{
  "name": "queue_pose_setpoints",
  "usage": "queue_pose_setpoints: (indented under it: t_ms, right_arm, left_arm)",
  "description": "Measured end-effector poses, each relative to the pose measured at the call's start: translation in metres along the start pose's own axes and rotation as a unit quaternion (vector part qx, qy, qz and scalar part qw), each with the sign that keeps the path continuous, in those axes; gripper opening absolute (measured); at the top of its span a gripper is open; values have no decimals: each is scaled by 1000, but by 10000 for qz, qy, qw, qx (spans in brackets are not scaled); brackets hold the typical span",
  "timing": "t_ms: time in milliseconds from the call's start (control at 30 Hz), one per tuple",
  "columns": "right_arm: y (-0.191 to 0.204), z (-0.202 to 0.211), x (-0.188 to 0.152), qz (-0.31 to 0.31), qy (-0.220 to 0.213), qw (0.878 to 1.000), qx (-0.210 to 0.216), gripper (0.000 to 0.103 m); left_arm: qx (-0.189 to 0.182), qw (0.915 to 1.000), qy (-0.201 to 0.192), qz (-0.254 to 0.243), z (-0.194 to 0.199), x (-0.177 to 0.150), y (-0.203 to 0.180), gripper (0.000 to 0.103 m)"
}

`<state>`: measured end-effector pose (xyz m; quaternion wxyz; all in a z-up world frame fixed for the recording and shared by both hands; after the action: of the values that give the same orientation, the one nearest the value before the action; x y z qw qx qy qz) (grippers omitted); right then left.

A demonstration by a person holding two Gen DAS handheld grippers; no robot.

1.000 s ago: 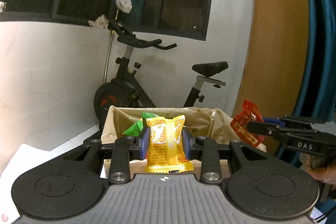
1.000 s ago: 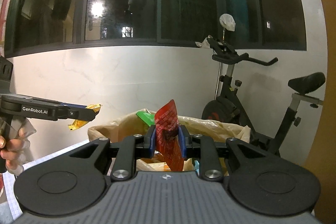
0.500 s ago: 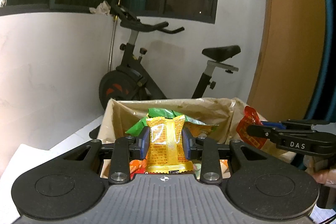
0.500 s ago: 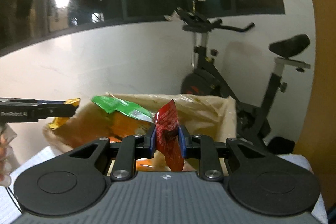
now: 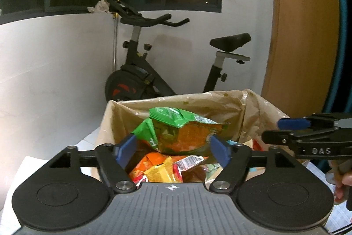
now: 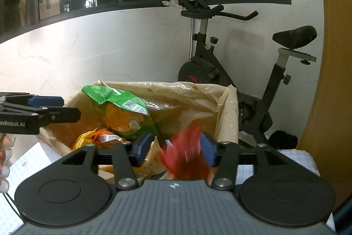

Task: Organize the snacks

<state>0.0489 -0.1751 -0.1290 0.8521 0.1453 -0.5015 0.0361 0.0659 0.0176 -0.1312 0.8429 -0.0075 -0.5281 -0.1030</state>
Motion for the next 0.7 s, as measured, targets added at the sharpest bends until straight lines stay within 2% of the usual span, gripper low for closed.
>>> queue_pose_setpoints:
  t_ms: [33, 133, 200, 333, 600, 700]
  right_arm:
    - [1, 3, 1, 5, -4, 10000, 1, 68]
    - [5, 11, 4, -45, -55, 10000, -1, 86]
    - [9, 17, 6, -95, -89, 9999, -2, 88]
    - [13, 34, 10, -238, -192, 9995, -15, 100]
    - [30, 69, 23, -414, -364, 9978, -355, 103]
    - [41, 82, 26, -404, -419, 9978, -327, 103]
  left_arm:
    - [35, 10000, -16, 10, 2, 1, 2, 87]
    - [113, 9999, -34, 96, 12, 6, 6, 91]
    - [109, 9998, -57, 157, 19, 9, 10, 91]
    - [218, 9994, -100, 265, 36, 14, 15, 94]
    - [305, 9985, -326, 319, 79, 22, 20, 96]
    - [323, 9982, -335, 381, 93, 23, 22, 96]
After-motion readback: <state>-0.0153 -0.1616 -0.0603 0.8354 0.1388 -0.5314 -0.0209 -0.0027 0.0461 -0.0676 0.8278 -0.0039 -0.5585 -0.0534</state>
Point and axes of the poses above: each gripper's, at about its wrist camera, not at the fingertips, and z roughly against the way its jaws point, y to its left, x to its top, the point moved 4 cm from there along -z, roughly the way its jaws point, and after that the axes turned 9 degrees about x, right-handed, at the moved point
